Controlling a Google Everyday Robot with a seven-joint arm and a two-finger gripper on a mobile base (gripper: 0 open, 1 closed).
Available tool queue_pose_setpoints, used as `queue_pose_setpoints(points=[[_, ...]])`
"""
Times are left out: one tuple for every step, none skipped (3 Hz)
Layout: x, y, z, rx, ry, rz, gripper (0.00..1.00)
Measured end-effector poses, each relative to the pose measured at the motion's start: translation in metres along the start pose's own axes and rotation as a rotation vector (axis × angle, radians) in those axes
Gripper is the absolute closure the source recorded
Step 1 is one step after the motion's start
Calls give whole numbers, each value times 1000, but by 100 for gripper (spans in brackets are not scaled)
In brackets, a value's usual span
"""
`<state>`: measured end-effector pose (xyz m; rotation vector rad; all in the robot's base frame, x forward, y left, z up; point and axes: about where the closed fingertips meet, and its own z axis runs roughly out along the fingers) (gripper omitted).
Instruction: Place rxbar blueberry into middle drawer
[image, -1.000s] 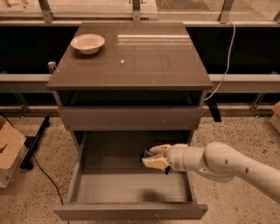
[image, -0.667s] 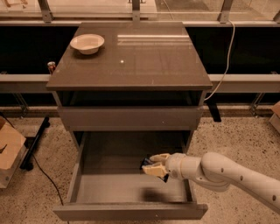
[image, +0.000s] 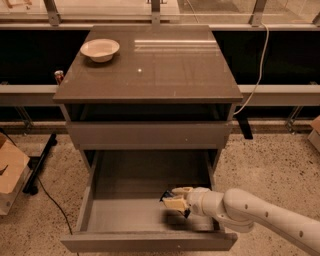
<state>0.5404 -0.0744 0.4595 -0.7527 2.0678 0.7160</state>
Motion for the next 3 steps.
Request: queue_pose_setpoints(points=[[17,-15,18,24,10,44,27],[15,-13,18,20,10,41,4],[15,-12,18,19,10,40,0]])
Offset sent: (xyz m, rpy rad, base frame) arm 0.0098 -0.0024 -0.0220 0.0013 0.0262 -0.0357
